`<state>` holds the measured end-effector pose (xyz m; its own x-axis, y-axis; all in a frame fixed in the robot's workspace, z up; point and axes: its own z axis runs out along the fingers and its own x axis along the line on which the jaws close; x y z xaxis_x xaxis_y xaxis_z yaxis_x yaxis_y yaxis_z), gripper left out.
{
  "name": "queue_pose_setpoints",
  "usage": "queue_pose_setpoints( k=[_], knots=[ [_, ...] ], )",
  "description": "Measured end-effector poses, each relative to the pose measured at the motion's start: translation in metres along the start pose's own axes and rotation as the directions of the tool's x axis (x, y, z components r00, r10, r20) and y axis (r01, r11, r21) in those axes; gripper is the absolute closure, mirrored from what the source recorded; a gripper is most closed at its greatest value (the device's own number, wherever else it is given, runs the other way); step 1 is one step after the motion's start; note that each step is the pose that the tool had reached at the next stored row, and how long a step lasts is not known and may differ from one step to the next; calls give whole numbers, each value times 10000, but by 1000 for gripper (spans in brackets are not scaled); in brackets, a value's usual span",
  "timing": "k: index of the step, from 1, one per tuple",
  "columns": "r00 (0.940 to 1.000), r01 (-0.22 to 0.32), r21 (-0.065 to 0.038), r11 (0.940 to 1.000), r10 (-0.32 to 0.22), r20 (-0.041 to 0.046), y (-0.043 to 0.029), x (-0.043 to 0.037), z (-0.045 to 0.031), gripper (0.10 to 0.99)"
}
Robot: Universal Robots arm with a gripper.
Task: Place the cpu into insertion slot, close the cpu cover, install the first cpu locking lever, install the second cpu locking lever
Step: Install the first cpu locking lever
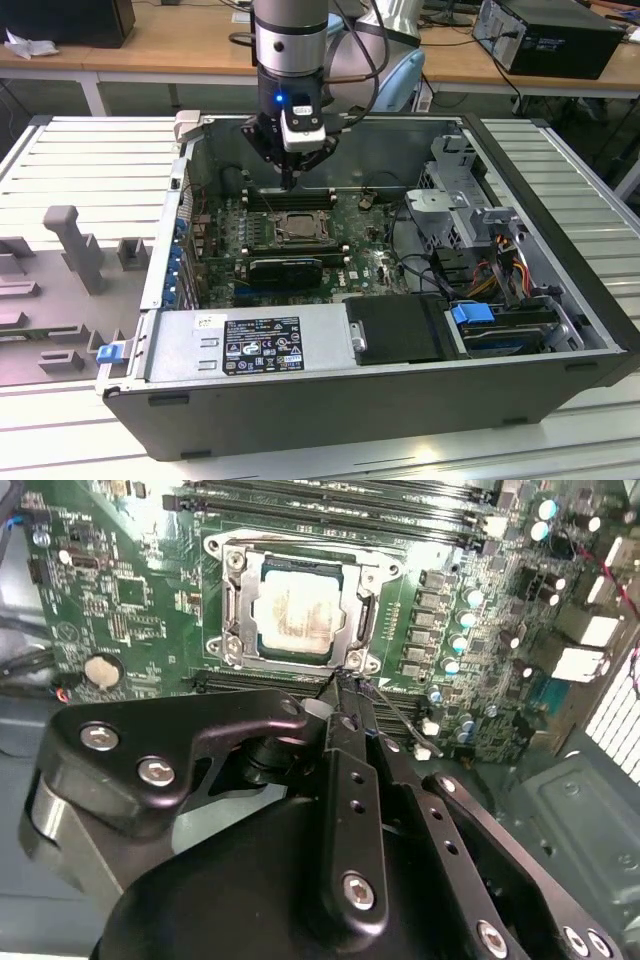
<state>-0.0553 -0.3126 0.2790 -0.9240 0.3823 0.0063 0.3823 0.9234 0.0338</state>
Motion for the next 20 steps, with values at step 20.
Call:
queue_pose_setpoints(
  k=[20],
  knots=[
    [9436,3310,-6,9436,-3310,-26,-62,147,28,980]
  ],
)
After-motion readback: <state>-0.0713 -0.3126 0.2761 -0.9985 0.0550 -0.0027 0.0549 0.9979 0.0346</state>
